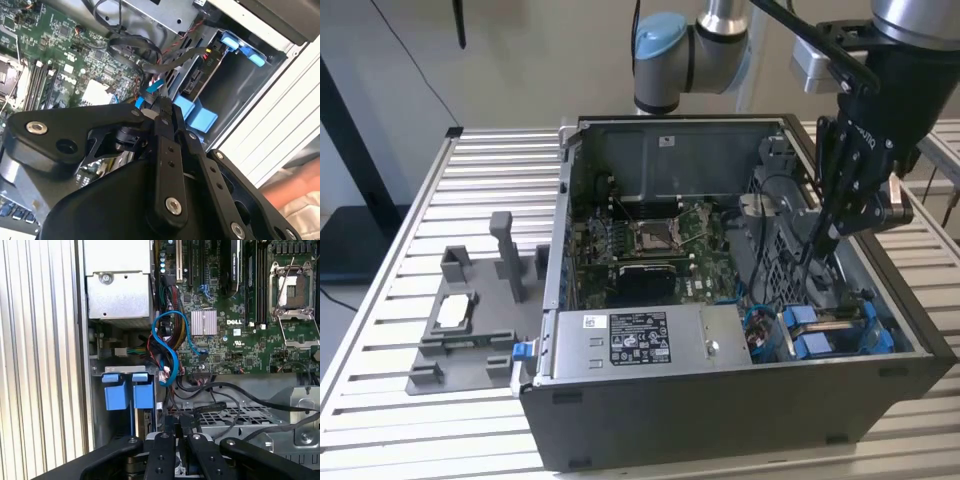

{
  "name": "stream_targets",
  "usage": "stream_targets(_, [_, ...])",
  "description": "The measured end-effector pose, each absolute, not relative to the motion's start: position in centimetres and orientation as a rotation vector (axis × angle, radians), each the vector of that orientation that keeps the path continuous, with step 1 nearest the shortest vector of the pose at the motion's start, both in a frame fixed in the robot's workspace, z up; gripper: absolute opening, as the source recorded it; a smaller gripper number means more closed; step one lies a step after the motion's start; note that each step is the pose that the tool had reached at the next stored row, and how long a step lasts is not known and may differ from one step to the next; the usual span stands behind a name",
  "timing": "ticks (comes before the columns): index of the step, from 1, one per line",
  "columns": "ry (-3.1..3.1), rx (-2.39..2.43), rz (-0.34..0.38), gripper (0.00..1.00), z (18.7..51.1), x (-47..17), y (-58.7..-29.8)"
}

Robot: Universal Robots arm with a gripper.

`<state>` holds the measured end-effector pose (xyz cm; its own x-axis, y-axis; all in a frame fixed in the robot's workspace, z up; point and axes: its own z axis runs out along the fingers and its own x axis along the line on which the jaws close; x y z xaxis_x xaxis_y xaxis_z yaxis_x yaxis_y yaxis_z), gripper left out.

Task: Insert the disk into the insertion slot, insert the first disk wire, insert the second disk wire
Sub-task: 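Insert the second disk wire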

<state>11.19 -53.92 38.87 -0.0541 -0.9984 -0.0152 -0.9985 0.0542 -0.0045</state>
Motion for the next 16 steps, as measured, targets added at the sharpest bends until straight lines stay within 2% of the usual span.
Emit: stream_targets(16, [2.255,-2.137,-0.028,0.16,37.9,11.1,-55.3])
